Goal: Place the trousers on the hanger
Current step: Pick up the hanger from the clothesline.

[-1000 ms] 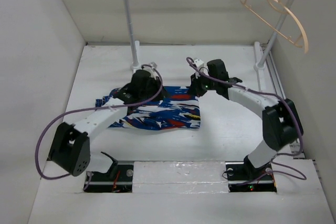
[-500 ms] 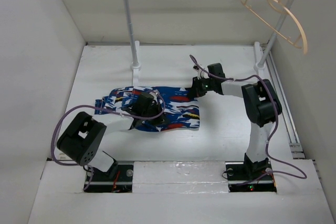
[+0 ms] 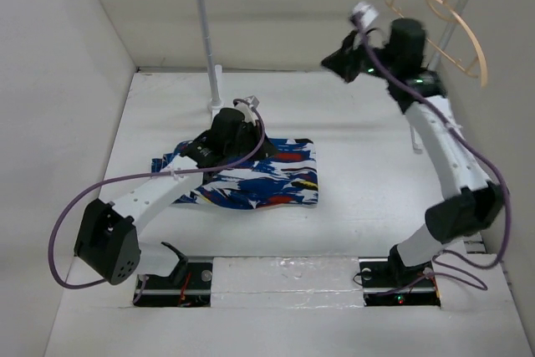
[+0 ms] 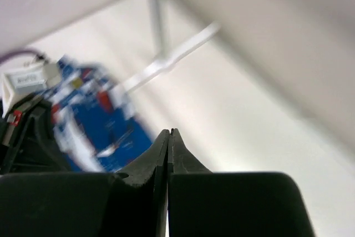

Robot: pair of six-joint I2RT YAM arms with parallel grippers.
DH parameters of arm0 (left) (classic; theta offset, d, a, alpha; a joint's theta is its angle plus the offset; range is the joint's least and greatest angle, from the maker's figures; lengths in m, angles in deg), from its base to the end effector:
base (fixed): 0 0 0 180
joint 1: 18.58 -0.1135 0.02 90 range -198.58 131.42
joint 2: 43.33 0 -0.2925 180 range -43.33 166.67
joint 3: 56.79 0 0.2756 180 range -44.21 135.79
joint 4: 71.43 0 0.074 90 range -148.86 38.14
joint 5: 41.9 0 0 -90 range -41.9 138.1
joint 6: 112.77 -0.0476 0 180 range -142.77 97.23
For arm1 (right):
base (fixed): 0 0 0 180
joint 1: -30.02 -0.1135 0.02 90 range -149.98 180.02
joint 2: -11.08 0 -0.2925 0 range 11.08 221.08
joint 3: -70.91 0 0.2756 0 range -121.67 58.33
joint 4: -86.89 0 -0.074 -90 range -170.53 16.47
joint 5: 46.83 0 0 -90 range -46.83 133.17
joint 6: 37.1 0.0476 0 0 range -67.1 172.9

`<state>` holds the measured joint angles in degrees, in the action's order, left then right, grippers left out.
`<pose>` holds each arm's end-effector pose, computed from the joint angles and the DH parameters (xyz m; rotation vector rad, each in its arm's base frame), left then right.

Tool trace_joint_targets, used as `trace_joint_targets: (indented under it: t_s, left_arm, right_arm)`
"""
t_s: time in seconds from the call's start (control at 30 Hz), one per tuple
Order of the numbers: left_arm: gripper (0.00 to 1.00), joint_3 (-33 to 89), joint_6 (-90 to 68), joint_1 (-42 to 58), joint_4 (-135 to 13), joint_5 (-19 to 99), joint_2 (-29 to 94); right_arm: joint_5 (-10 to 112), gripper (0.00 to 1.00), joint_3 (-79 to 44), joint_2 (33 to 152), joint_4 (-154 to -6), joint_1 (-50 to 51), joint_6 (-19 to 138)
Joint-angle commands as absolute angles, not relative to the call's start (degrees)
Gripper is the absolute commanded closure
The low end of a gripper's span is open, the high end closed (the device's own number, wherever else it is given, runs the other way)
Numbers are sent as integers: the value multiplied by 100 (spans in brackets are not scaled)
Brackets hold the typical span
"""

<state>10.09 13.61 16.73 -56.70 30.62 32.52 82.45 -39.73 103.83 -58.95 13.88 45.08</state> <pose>0.2611 -0.2024 0.3062 0.1939 2.1315 -1.0799 0.3785 0.1409 0.4593 -0.8392 1.6498 0.7337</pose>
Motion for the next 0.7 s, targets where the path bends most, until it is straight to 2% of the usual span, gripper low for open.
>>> trace_joint_targets:
  t_s: [0.0,0.03,0.17,0.23,0.27,0.33,0.4,0.5,0.6,0.67]
  left_arm:
    - [100,1658,844,1780,-4911,3911,3225]
    - [100,1809,774,1851,-4649,4079,3286]
    - [100,2144,519,1851,-4436,4387,3234]
    - [100,2144,317,1851,-4435,4353,3121]
    - [100,2048,229,1851,-4523,4257,2972]
    - [100,1864,167,1851,-4680,4160,2796]
    - [100,1618,158,1851,-4804,4046,2672]
    - [100,1494,114,1851,-4822,3870,2654]
    - [100,1397,105,1904,-4822,3685,2680]
    - [100,1353,96,1904,-4822,3597,2645]
  right_arm:
    - [7448,100,-4921,9687,-5242,2347,3910]
    - [7098,100,-5064,9573,-5162,2604,3849]
    - [6927,100,-5645,9615,-4986,3957,3672]
    - [6910,65,-5646,9650,-5178,4650,3768]
    - [7031,35,-5697,9720,-5249,4994,3804]
    - [7172,23,-5846,9887,-5215,5232,3813]
    - [7287,18,-6118,10263,-4988,5409,3769]
    - [7437,15,-6891,10861,-4497,5568,3419]
    - [7217,12,-7007,10969,-4738,5691,3259]
    - [7961,11,-7025,11258,-4853,5805,3478]
